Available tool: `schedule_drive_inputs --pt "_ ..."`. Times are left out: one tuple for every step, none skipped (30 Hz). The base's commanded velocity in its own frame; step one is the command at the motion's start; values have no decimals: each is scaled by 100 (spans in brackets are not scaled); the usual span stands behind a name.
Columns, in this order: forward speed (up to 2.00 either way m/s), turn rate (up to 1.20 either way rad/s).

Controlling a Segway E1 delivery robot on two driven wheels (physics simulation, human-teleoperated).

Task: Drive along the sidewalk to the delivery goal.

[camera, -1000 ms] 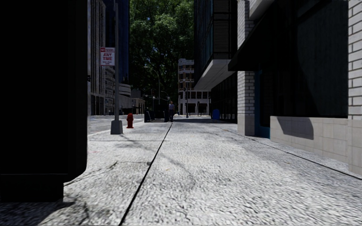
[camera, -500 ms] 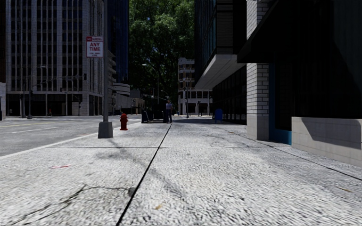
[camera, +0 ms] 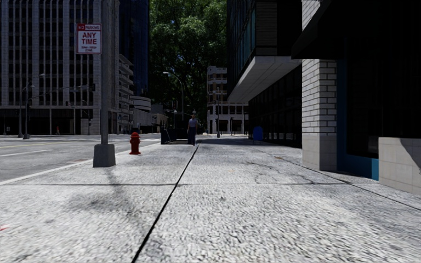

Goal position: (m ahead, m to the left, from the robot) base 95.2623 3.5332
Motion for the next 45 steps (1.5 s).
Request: schedule_drive_inputs --pt "200 -18" --pt "200 -19" --pt "200 -20" --pt "200 -20" --pt "200 -21" --pt "200 -21" --pt "200 -21" --pt "200 -22" --pt "200 -22" --pt "200 -22" --pt "200 -22" --pt "200 -22" --pt "200 -23" --pt "200 -23" --pt "200 -23" --pt "200 -23" --pt "200 -23" --pt "200 -23" --pt "200 -23" --pt "200 -23" --pt "200 -23" --pt "200 -23" --pt "200 -23" --pt "200 -23" --pt "200 -23" --pt "200 -23" --pt "200 -23" --pt "200 -23" --pt "200 -23" --pt "200 -23" --pt "200 -23" --pt "200 -23" --pt "200 -23" --pt "200 -23" --pt "200 -23" --pt "200 -23" --pt "200 -23" --pt "200 -23" --pt "200 -23" --pt "200 -23" --pt "200 -23" --pt "200 -23" --pt "200 -23" --pt "200 -23" --pt "200 -23"
